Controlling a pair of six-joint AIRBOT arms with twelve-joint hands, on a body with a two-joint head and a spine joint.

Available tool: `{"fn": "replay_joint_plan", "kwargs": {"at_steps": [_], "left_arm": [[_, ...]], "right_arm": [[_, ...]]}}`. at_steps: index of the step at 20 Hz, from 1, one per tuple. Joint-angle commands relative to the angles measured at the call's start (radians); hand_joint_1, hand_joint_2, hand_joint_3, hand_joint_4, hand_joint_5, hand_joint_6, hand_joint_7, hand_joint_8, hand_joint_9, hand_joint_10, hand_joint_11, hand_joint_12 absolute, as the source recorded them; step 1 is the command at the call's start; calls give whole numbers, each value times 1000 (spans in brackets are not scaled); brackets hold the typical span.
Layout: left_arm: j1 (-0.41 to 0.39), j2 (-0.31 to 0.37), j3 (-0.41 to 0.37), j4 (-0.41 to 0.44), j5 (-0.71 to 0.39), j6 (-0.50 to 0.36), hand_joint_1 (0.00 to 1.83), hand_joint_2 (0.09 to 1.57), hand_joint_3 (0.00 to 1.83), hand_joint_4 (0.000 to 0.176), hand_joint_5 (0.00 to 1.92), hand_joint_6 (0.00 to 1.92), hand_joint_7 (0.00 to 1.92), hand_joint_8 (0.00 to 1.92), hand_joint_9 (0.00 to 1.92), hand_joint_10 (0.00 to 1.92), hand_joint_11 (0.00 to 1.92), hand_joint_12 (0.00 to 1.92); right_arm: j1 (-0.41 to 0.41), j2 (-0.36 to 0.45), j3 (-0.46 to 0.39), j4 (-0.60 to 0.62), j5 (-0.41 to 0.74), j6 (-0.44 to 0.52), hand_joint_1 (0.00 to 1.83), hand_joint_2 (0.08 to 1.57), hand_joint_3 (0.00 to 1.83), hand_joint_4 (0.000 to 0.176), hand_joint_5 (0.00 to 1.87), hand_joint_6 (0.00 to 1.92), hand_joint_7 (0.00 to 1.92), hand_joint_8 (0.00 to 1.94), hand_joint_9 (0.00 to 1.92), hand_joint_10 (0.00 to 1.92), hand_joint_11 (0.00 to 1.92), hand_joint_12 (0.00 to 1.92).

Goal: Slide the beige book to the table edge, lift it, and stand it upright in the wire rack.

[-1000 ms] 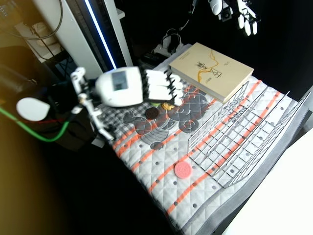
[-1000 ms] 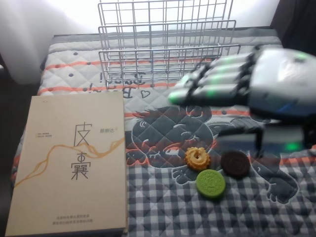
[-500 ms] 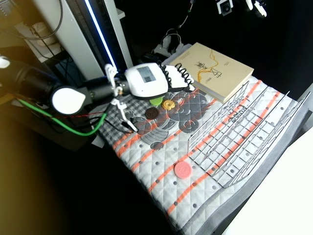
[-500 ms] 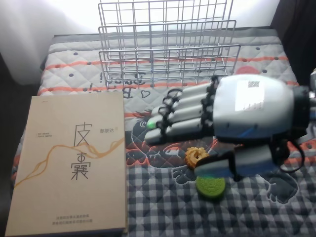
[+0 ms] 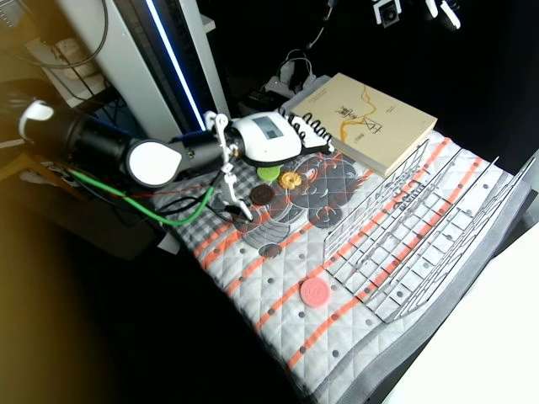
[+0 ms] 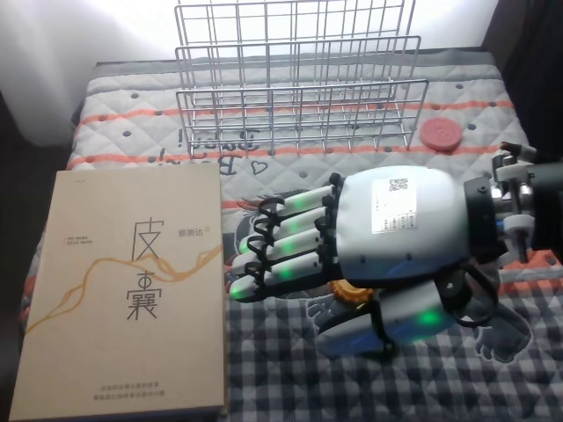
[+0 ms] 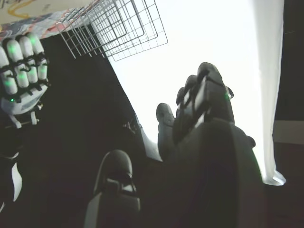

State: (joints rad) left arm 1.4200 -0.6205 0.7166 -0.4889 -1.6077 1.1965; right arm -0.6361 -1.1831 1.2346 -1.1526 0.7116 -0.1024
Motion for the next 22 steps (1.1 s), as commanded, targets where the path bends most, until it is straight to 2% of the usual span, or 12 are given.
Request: {"fn": "replay_joint_plan", "kwargs": {"at_steps": [1, 10, 13, 15, 17, 19, 20, 22], "left_arm": [[-1, -1, 7, -14, -124, -10, 240, 1224, 0, 102, 338, 3, 161, 3, 137, 4, 0, 118], [-1, -6, 8, -14, -124, -21, 200, 1237, 2, 105, 342, 0, 176, 2, 145, 2, 0, 109], [-1, -8, 9, -14, -124, -23, 186, 1239, 2, 110, 342, 1, 177, 1, 146, 2, 0, 119], [-1, -9, 9, -14, -124, -25, 175, 1237, 0, 121, 338, 0, 175, 0, 145, 0, 0, 126], [-1, -9, 9, -14, -124, -26, 186, 1237, 0, 122, 339, 0, 174, 0, 142, 0, 0, 113], [-1, -9, 9, -14, -124, -27, 186, 1240, 1, 117, 345, 3, 175, 1, 143, 1, 0, 110], [-1, -9, 9, -14, -124, -28, 195, 1246, 2, 106, 354, 4, 184, 2, 145, 1, 0, 123], [-1, -10, 9, -14, -124, -30, 194, 1252, 4, 99, 357, 4, 182, 1, 137, 0, 0, 127]], "right_arm": [[15, -9, 2, 43, 67, 9, 0, 1461, 2, 0, 254, 0, 230, 0, 222, 3, 133, 289], [36, -70, 42, 21, 43, 12, 0, 1459, 0, 0, 244, 3, 218, 3, 211, 3, 113, 244], [40, -81, 51, 20, 36, 12, 0, 1460, 1, 0, 250, 4, 223, 4, 215, 4, 154, 259], [40, -89, 57, 20, 30, 12, 0, 1460, 0, 0, 247, 2, 223, 3, 211, 1, 161, 262], [40, -94, 61, 20, 23, 12, 0, 1456, 0, 0, 239, 0, 222, 2, 209, 0, 157, 260], [40, -100, 63, 20, 18, 12, 0, 1460, 0, 0, 229, 0, 216, 0, 205, 0, 198, 281], [40, -104, 65, 20, 16, 12, 4, 1464, 2, 0, 236, 4, 219, 3, 209, 3, 234, 303], [40, -113, 70, 20, 16, 12, 1, 1469, 3, 0, 238, 3, 212, 0, 200, 0, 139, 268]]}}
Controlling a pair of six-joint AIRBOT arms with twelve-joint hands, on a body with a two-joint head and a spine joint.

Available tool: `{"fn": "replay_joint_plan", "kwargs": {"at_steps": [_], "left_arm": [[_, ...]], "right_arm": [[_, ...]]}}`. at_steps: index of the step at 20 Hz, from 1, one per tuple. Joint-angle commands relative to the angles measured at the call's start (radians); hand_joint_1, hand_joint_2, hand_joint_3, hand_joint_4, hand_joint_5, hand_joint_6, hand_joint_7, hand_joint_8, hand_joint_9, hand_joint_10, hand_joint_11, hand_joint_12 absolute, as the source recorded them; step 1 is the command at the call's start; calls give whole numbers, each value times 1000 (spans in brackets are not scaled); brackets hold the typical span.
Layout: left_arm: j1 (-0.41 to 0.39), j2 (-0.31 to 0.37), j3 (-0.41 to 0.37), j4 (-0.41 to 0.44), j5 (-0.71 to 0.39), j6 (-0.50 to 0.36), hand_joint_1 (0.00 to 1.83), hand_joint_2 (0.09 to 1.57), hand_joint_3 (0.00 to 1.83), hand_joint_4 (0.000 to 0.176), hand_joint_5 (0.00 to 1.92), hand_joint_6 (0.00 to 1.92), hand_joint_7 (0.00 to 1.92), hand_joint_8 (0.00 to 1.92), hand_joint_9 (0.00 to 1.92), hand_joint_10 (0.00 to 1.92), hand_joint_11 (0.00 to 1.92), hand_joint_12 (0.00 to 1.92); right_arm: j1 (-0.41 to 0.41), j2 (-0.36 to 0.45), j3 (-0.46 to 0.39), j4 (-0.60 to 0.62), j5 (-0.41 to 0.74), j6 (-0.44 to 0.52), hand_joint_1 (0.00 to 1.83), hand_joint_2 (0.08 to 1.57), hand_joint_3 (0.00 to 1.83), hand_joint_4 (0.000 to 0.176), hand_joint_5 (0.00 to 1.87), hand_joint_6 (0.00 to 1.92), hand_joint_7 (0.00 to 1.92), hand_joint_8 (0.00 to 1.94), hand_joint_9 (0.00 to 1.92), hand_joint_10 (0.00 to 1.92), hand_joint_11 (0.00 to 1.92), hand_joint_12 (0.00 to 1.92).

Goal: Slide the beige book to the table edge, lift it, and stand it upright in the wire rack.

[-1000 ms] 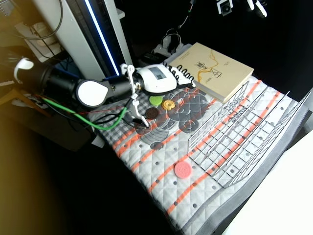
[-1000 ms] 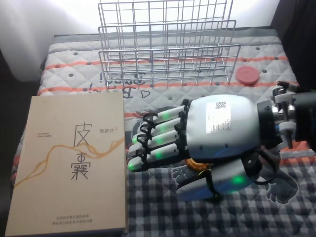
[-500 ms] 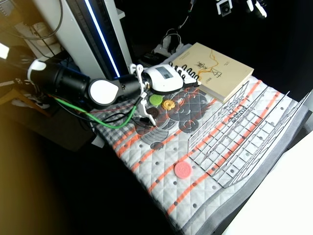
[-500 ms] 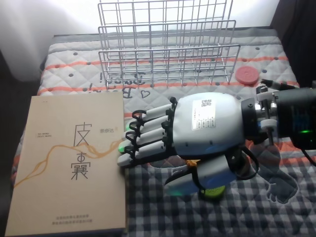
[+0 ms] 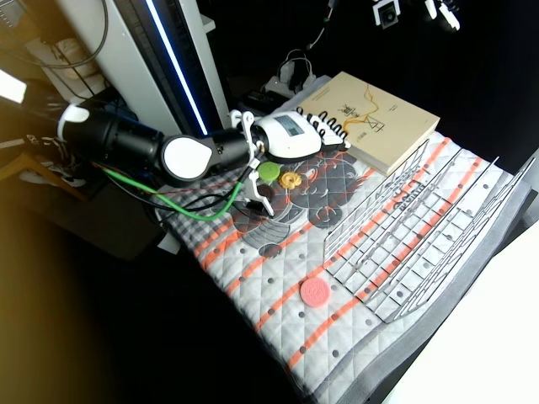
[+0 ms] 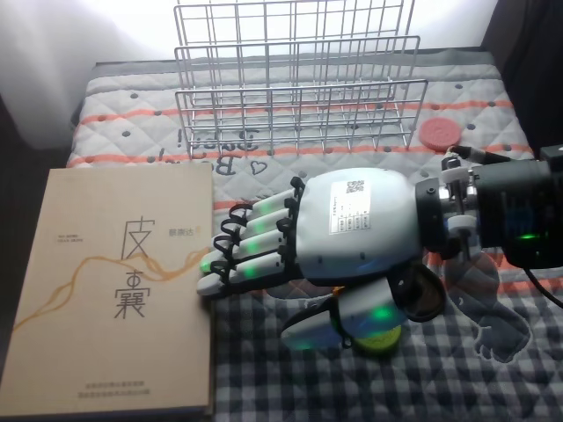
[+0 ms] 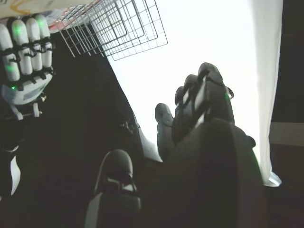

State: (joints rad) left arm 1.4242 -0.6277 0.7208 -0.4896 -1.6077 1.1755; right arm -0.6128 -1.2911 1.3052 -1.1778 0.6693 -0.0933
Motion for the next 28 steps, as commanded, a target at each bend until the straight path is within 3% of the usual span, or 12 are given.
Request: {"fn": "replay_joint_plan", "kwargs": {"at_steps": [1, 6, 9, 12, 13, 15, 17, 25, 28], "left_arm": [[-5, -3, 5, -13, -124, -10, 192, 1254, 4, 101, 354, 2, 179, 0, 133, 0, 0, 127], [-5, -5, 9, -12, -125, -19, 219, 1255, 0, 99, 365, 0, 176, 0, 128, 1, 0, 112], [-5, -5, 9, -12, -125, -19, 231, 1257, 0, 97, 362, 0, 165, 1, 116, 0, 0, 72], [-5, -6, 12, -10, -125, -23, 233, 1259, 1, 94, 363, 0, 168, 1, 118, 0, 2, 77], [-5, -7, 13, -10, -125, -26, 226, 1253, 0, 109, 350, 0, 158, 0, 111, 0, 0, 73], [-5, -8, 13, -10, -125, -28, 235, 1255, 0, 101, 351, 1, 161, 2, 113, 1, 0, 79], [-5, -9, 14, -10, -125, -28, 239, 1251, 0, 106, 354, 2, 165, 3, 118, 3, 0, 83], [-5, -11, 16, -10, -125, -31, 261, 1250, 0, 91, 368, 3, 181, 4, 130, 4, 0, 99], [-5, -11, 17, -10, -125, -33, 264, 1245, 0, 97, 363, 1, 177, 1, 124, 1, 0, 81]], "right_arm": [[17, -10, 3, 45, 58, 3, 15, 1470, 1, 0, 240, 2, 209, 0, 193, 0, 156, 281], [18, -33, 19, 45, 55, 3, 13, 1466, 1, 0, 226, 1, 194, 0, 182, 0, 156, 316], [29, -54, 34, 45, 53, 3, 23, 1462, 0, 0, 224, 0, 195, 0, 180, 0, 110, 546], [43, -75, 47, 43, 53, 3, 77, 1465, 0, 0, 213, 0, 198, 0, 185, 0, 11, 495], [47, -82, 52, 42, 53, 3, 82, 1468, 0, 0, 218, 1, 202, 1, 185, 0, 8, 454], [52, -91, 56, 41, 53, 3, 84, 1468, 0, 0, 222, 0, 205, 0, 184, 1, 27, 549], [55, -101, 61, 40, 53, 3, 119, 1464, 0, 0, 252, 7, 235, 8, 214, 9, 39, 584], [70, -131, 77, 33, 53, 3, 61, 1451, 0, 0, 256, 1, 243, 2, 240, 4, 41, 520], [71, -140, 81, 30, 53, 3, 16, 1446, 0, 0, 235, 0, 230, 1, 228, 1, 85, 534]]}}
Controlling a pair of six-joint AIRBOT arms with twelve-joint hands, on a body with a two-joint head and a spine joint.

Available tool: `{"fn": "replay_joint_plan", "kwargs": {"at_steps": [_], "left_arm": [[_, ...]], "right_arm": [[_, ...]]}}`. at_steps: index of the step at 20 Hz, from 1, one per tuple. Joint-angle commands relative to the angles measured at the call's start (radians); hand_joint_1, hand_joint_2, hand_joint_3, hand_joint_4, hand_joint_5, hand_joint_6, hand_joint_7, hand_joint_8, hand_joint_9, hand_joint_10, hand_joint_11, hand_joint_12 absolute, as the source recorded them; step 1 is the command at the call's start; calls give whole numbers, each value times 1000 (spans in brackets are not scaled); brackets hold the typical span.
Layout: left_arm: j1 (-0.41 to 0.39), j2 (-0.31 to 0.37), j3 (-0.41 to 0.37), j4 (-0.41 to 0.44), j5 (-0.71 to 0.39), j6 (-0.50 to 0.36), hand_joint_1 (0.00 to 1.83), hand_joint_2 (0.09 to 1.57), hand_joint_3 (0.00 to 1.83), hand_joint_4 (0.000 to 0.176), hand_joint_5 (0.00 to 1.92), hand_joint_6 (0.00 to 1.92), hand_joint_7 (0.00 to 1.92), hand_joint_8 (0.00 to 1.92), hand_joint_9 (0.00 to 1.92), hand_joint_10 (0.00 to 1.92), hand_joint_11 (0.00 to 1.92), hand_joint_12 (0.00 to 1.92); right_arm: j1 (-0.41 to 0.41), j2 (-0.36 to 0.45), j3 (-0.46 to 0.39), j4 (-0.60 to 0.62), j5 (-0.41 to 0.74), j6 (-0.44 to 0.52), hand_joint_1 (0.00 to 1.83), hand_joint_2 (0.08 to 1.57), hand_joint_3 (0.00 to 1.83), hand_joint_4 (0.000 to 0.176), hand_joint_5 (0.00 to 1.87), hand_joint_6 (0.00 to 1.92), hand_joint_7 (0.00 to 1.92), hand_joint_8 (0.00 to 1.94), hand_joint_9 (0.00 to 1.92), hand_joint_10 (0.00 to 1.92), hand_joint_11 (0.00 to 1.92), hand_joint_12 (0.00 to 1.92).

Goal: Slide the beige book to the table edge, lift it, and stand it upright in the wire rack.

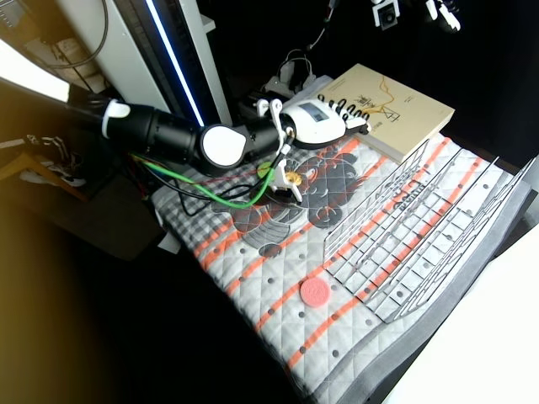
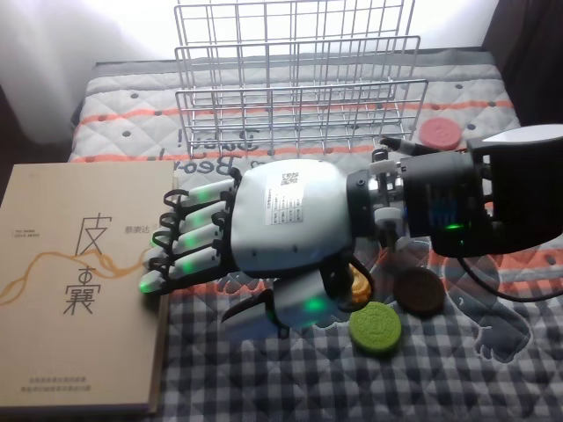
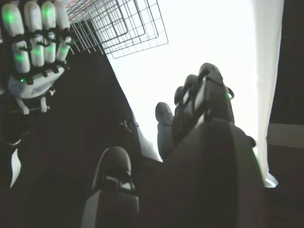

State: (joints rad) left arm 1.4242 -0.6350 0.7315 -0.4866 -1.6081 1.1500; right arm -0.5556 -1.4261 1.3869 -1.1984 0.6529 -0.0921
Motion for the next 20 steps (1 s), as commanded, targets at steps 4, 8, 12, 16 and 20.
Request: {"fn": "replay_joint_plan", "kwargs": {"at_steps": [4, 8, 12, 16, 20], "left_arm": [[-5, -5, 7, -13, -124, -9, 269, 1241, 0, 98, 363, 0, 174, 0, 116, 0, 0, 71], [-5, -7, 9, -12, -124, -13, 251, 1242, 0, 90, 373, 1, 185, 1, 127, 1, 0, 97], [-5, -8, 9, -12, -124, -13, 259, 1237, 0, 94, 375, 0, 185, 0, 129, 1, 0, 107], [-5, -7, 10, -12, -124, -14, 235, 1243, 1, 93, 375, 1, 186, 1, 123, 0, 0, 111], [-5, -10, 13, -12, -124, -17, 316, 1237, 0, 88, 377, 3, 192, 1, 132, 2, 0, 132]], "right_arm": [[17, -20, 9, 51, 70, 2, 29, 1449, 2, 0, 244, 0, 236, 2, 232, 3, 33, 627], [18, -34, 18, 50, 70, 1, 39, 1451, 0, 0, 262, 3, 255, 3, 255, 3, 119, 581], [18, -40, 24, 51, 68, 1, 86, 1437, 0, 0, 268, 0, 259, 0, 252, 0, 183, 651], [18, -43, 29, 50, 67, 1, 103, 1433, 0, 0, 263, 0, 251, 0, 237, 0, 169, 659], [19, -61, 40, 50, 66, 1, 68, 1437, 1, 0, 252, 1, 251, 3, 241, 4, 209, 672]]}}
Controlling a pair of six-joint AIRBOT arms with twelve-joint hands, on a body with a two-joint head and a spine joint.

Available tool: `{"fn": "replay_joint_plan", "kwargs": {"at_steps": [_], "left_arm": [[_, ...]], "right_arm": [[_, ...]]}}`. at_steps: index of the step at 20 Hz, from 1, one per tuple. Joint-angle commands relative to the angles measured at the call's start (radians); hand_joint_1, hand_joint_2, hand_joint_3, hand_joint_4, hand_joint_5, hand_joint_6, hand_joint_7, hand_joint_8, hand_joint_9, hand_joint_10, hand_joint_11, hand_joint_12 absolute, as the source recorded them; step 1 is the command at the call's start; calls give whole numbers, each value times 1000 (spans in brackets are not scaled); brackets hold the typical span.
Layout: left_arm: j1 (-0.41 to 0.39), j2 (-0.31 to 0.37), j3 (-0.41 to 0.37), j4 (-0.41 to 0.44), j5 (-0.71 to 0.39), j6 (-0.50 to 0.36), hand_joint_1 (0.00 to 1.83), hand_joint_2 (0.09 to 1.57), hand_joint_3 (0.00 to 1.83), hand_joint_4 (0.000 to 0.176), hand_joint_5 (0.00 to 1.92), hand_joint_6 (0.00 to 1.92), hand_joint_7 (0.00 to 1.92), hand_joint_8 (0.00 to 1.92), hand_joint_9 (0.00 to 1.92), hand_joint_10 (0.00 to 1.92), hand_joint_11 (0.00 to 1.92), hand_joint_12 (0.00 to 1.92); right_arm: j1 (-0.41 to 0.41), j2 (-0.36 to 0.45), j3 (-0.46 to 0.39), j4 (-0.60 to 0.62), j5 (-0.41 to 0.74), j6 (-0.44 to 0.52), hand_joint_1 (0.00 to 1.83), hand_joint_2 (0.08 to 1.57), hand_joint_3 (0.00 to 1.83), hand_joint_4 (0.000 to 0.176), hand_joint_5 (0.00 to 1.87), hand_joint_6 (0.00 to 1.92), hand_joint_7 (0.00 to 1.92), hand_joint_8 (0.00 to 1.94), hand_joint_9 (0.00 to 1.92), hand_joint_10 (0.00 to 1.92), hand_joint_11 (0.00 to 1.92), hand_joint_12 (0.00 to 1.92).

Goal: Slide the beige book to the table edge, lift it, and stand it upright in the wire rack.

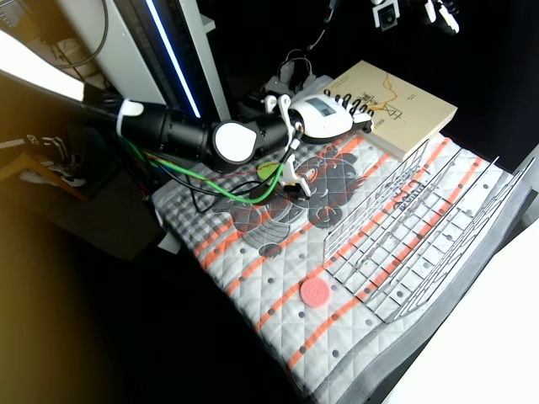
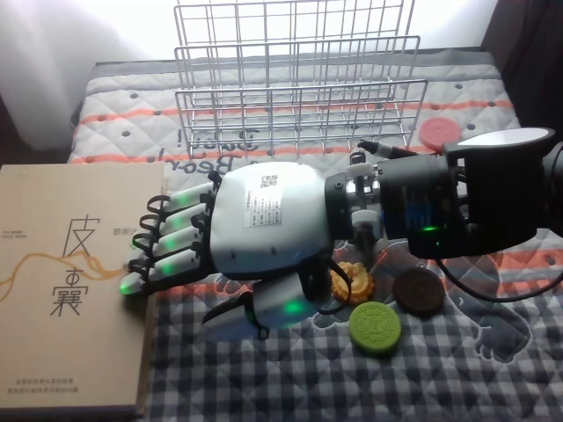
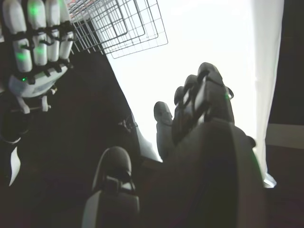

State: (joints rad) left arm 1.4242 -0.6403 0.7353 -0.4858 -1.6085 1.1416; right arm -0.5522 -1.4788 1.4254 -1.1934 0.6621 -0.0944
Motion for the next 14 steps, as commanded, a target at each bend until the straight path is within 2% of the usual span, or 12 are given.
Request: {"fn": "replay_joint_plan", "kwargs": {"at_steps": [1, 2, 4, 6, 8, 13, 14], "left_arm": [[-5, -5, 9, -13, -124, -10, 298, 1236, 0, 85, 382, 4, 193, 1, 135, 3, 0, 137], [-5, -6, 10, -13, -124, -10, 289, 1235, 0, 89, 379, 1, 186, 1, 129, 0, 0, 119], [-6, -7, 12, -12, -124, -12, 274, 1235, 0, 92, 373, 0, 190, 2, 128, 0, 0, 135], [-6, -9, 14, -12, -124, -14, 279, 1234, 0, 83, 388, 2, 201, 0, 144, 2, 0, 180], [-6, -10, 14, -12, -124, -16, 269, 1236, 1, 82, 387, 1, 202, 1, 143, 1, 0, 173], [-6, -16, 15, -12, -124, -21, 265, 1235, 0, 83, 383, 1, 200, 0, 144, 0, 0, 172], [-6, -16, 14, -13, -124, -21, 261, 1236, 0, 84, 384, 1, 201, 1, 145, 1, 0, 170]], "right_arm": [[16, -12, 3, 44, 57, 3, 78, 1440, 0, 0, 262, 0, 271, 1, 256, 2, 171, 545], [17, -15, 5, 44, 57, 3, 104, 1444, 1, 0, 269, 0, 283, 0, 265, 0, 177, 454], [19, -23, 9, 44, 57, 3, 136, 1439, 0, 0, 270, 3, 287, 3, 266, 3, 189, 423], [21, -27, 11, 44, 57, 3, 112, 1440, 1, 0, 259, 0, 273, 0, 251, 0, 235, 438], [21, -27, 12, 44, 57, 3, 166, 1441, 0, 0, 272, 2, 290, 4, 267, 4, 188, 407], [21, -27, 9, 44, 55, 4, 168, 1426, 0, 0, 269, 1, 266, 1, 241, 2, 175, 496], [21, -27, 9, 44, 55, 4, 103, 1430, 2, 0, 252, 2, 249, 2, 224, 2, 176, 513]]}}
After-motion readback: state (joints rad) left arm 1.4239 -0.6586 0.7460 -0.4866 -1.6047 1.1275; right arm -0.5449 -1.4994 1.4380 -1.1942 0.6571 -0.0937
